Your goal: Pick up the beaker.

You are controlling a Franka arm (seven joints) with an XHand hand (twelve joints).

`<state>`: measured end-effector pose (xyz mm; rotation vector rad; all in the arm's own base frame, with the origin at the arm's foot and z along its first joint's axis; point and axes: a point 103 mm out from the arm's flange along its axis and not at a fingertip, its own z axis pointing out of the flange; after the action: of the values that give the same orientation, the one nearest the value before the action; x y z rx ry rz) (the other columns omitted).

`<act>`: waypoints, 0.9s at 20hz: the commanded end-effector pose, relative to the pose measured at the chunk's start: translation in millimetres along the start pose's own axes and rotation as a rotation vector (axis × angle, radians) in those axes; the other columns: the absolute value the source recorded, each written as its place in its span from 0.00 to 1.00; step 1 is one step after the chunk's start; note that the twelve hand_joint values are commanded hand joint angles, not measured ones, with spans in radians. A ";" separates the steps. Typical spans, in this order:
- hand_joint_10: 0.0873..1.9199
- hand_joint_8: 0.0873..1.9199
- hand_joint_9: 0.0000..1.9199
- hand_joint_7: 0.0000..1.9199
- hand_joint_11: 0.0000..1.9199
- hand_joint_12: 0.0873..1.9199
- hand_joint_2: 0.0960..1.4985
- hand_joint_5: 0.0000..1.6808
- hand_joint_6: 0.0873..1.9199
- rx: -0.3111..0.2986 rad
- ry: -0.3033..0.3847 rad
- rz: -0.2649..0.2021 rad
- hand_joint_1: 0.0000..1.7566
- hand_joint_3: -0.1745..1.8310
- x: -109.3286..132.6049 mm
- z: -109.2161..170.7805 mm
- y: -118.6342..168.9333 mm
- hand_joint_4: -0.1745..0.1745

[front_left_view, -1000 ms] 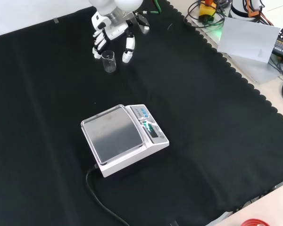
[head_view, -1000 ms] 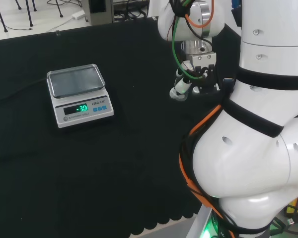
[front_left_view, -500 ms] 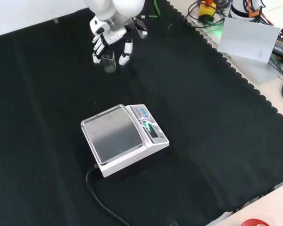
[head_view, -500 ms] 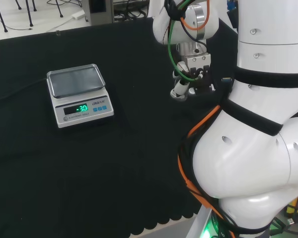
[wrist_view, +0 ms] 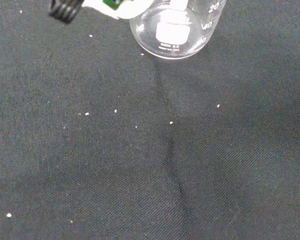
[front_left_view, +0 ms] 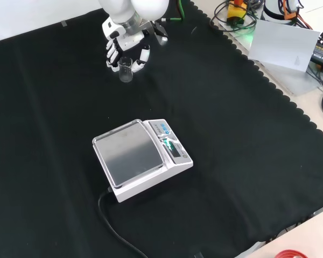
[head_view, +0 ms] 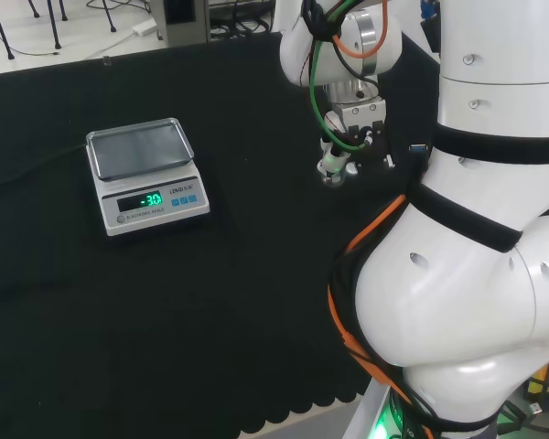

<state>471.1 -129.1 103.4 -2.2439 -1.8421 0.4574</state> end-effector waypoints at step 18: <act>0.29 0.32 0.48 0.30 0.32 0.63 0.54 0.39 0.41 -0.025 -0.050 -0.025 0.59 0.43 8.3 -43.3 -3.5 0.35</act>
<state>484.9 -123.1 127.7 -2.2519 -1.8888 0.4759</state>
